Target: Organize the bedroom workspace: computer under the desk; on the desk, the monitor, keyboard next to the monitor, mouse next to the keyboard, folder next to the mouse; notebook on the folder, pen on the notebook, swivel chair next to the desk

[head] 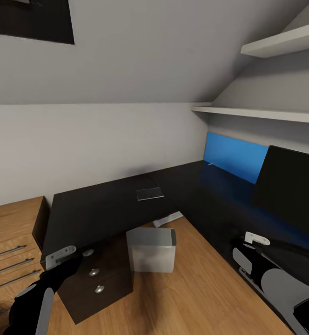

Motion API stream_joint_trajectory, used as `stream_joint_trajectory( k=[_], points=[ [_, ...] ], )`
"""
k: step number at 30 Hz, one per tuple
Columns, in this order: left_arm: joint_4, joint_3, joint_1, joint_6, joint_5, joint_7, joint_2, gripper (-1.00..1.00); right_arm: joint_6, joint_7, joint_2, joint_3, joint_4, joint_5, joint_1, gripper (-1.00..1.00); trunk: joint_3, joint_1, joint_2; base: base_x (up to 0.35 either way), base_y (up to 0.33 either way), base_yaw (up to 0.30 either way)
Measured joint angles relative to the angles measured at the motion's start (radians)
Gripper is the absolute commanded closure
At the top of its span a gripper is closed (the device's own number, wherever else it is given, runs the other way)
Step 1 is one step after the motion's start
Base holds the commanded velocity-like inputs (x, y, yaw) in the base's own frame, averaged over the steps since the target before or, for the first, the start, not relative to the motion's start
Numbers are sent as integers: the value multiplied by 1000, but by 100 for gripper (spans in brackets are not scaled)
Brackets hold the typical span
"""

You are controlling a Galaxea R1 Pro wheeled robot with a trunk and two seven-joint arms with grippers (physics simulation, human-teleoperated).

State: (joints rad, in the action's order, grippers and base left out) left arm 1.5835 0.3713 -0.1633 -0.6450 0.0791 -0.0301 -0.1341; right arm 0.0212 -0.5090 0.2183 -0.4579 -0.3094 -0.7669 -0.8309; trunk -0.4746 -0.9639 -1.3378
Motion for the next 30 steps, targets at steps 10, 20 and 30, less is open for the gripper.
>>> stream_joint_trajectory(
  k=[10, 20, 30],
  points=[
    [-2, 0, 0, 0, 0, 1, 0, -100, 0, -3, 0, 0, 1, 0, 0, 100, 16, 19, 35, 0, 0, 0],
    [-2, 0, 0, 0, 0, 1, 0, -100, 0, -3, 0, 0, 2, 0, 0, 100, 16, 19, 35, 0, 0, 0],
    [-2, 0, 0, 0, 0, 1, 0, -100, -2, -3, 0, 0, 2, -3, 0, -100, 16, 19, 35, 0, 0, 0]
  ],
)
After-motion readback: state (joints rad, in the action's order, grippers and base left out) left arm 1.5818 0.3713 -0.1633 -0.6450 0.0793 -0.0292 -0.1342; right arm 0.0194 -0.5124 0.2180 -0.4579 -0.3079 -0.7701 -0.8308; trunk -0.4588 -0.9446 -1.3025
